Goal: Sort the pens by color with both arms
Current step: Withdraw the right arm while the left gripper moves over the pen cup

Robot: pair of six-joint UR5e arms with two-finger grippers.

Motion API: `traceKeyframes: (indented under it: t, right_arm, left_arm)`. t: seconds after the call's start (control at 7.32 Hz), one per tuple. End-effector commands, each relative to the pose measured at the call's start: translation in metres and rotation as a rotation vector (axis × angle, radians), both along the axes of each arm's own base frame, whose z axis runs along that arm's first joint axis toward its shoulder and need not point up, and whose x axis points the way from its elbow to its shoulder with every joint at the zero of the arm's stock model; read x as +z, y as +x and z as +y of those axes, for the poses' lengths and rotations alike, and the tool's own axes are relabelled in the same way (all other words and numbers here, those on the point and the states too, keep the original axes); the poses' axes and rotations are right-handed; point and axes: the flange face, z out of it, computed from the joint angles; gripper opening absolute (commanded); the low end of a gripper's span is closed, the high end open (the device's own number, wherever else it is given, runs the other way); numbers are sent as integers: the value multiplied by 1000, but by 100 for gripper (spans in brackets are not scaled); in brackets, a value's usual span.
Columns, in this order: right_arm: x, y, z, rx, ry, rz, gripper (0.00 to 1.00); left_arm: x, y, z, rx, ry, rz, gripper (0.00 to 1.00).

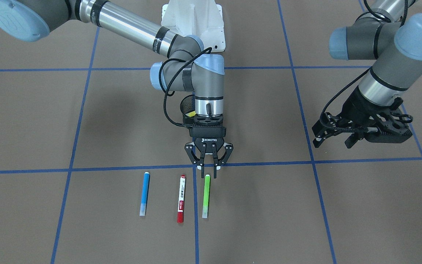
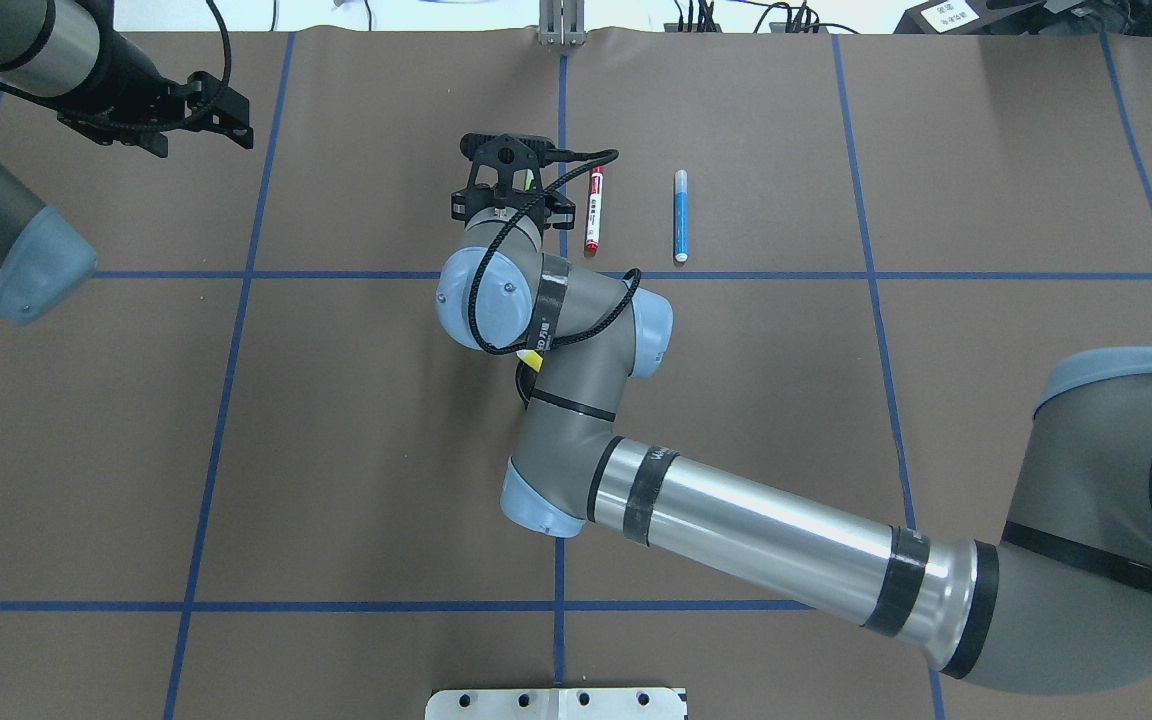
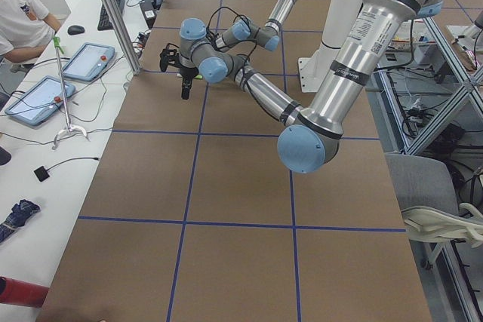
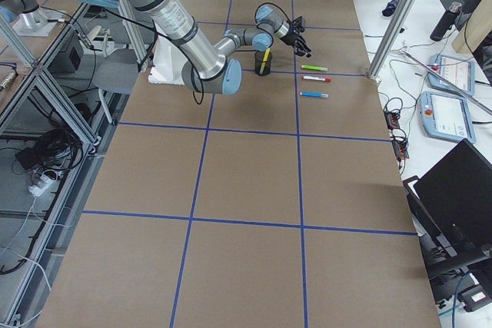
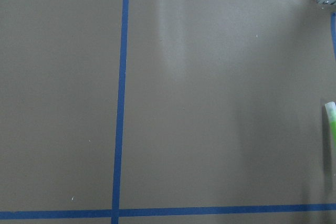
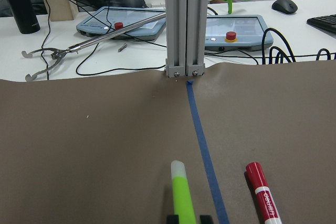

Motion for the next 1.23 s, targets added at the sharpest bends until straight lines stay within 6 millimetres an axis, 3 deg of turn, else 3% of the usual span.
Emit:
traceKeyframes:
  t: [0.0, 0.14, 0.27, 0.55, 0.68, 0.96, 1.09]
  right_arm:
    - [1, 40, 26, -77, 36, -50, 99]
    - [-7, 69, 27, -152, 19, -111, 99]
    - [8, 114, 22, -193, -4, -151, 99]
    - [63, 215, 23, -293, -84, -203, 99]
    - [92, 253, 19, -340, -122, -197, 99]
    - [154, 300, 15, -421, -203, -160, 99]
    - [171, 322, 9, -450, -238, -163, 99]
  left_arm:
    - [2, 10, 2, -16, -48, 12, 99]
    - [-14, 17, 5, -52, -91, 46, 99]
    - [-24, 34, 14, -75, -154, 80, 99]
    - [-61, 98, 61, -65, -270, 158, 99]
    - [-74, 132, 84, -40, -264, 159, 99]
    - [-113, 177, 107, 0, -357, 128, 99]
    - [-117, 188, 120, 56, -403, 118, 99]
